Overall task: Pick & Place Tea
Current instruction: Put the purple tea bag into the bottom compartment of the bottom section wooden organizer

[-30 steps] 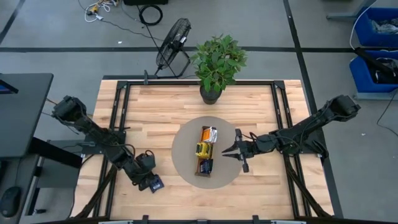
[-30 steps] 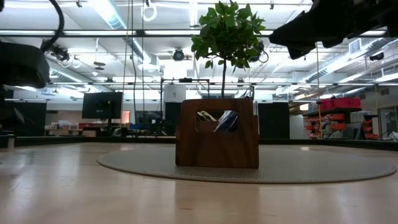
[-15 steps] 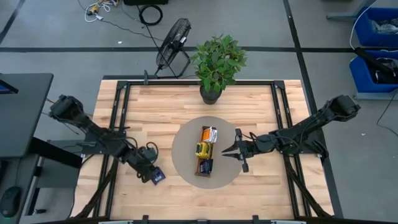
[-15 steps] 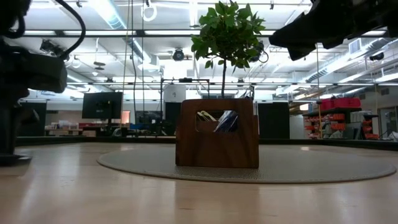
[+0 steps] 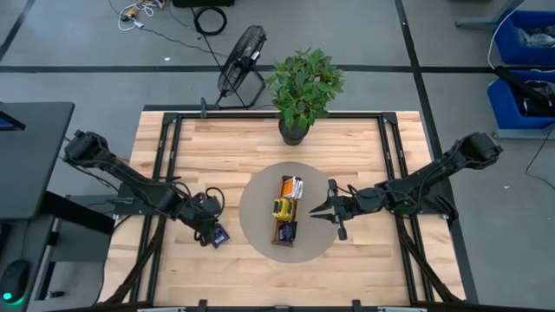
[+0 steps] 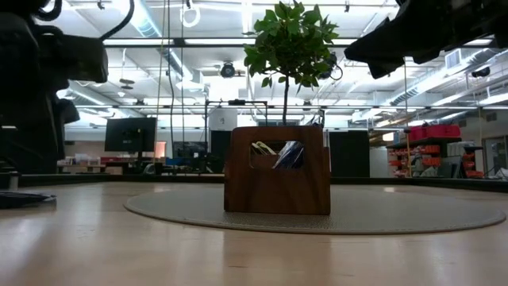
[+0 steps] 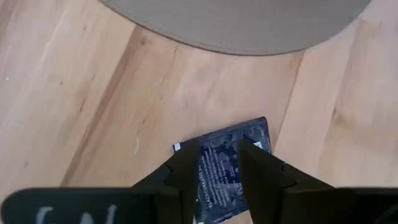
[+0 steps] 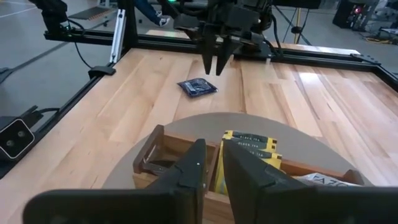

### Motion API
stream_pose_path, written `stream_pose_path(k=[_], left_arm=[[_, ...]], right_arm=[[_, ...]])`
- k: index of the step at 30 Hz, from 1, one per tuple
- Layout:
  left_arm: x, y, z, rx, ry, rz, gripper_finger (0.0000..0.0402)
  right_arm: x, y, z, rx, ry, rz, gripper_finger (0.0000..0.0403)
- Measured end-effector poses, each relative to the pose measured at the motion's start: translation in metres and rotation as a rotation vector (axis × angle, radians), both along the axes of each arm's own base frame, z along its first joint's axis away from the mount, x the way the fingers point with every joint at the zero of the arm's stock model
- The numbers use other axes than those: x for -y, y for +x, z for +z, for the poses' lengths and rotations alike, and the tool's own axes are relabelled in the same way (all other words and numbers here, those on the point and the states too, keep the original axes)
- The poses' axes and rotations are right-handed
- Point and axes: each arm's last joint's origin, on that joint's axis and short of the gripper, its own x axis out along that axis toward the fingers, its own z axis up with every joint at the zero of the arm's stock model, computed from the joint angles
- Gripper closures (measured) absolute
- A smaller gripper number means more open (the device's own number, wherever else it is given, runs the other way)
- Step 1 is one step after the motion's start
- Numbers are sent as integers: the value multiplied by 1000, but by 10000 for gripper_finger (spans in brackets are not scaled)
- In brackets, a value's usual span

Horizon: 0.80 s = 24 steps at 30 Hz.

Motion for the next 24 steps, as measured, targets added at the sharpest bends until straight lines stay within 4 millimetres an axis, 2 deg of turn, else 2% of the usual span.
stream_pose_path(k=[9,12,19,24], left_arm=[[4,5,-18,-97,44,-24,235],[4,7,-25,-133,52,-23,228],[9,9,-41,-223,89,-67,241],[8,10,-43,-223,118,-45,270]], right_arm=[[0,-1,-2,-27,9,-4,341],[0,-1,-2,-28,9,-4,341],[0,-1,-3,-30,8,-4,341],[0,-1,-3,-35,6,-5,341]])
